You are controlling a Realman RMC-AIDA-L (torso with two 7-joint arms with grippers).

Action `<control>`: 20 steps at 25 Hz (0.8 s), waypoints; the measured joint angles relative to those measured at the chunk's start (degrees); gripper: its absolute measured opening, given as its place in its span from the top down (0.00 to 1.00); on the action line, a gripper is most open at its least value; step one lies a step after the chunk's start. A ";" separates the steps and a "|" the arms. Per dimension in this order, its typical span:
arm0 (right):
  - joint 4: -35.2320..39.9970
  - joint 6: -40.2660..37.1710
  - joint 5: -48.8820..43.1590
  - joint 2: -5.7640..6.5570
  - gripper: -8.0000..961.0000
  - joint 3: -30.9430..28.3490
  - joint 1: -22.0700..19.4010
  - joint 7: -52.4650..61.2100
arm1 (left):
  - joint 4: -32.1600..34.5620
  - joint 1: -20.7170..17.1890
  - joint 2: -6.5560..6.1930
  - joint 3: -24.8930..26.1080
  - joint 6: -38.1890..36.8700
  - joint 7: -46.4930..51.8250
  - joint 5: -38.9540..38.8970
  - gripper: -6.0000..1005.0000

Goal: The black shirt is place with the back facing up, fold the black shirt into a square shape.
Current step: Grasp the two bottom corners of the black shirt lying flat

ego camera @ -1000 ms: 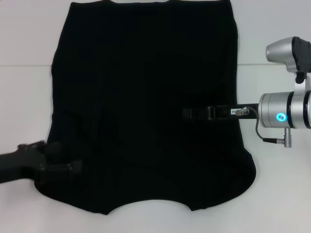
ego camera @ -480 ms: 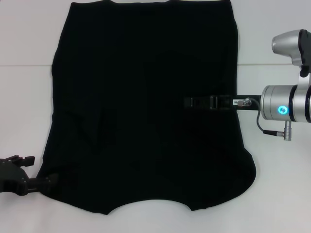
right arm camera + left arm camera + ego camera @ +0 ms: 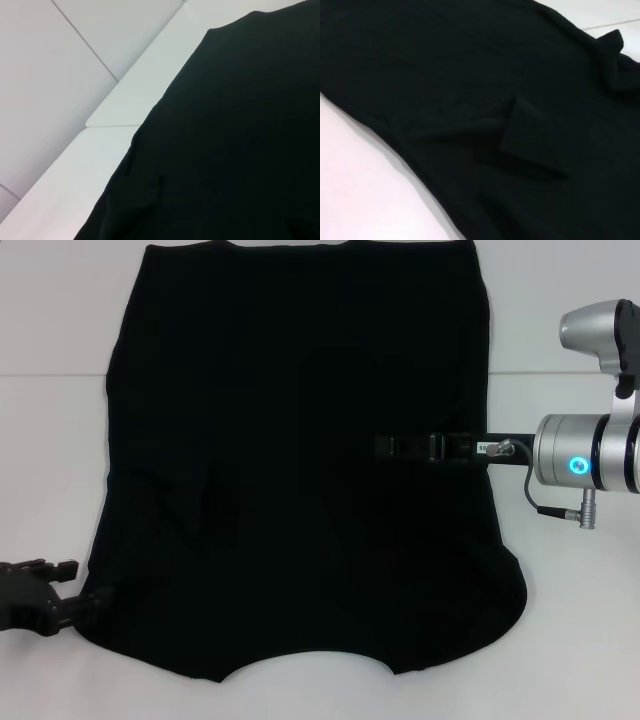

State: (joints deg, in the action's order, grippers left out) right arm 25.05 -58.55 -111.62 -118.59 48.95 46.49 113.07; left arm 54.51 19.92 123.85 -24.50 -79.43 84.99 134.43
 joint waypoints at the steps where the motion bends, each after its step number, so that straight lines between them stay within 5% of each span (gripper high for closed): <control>1: 0.00 0.01 0.00 -0.07 0.36 0.00 0.01 -0.38 | -0.07 0.05 -0.01 0.00 -0.10 0.06 0.02 0.27; 13: 0.00 -0.23 0.01 0.39 0.38 -0.59 -0.95 -0.54 | -0.31 -0.27 0.08 0.19 0.38 0.23 -0.43 0.55; 20: 0.42 -0.49 -0.10 0.65 0.38 -0.59 -1.54 -0.57 | -0.28 -0.27 0.08 0.24 -0.20 1.33 -0.67 0.83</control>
State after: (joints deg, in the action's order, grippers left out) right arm 25.47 -59.04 -111.72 -117.93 48.36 44.95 112.50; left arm 54.24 19.65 123.93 -24.26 -79.63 86.32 133.75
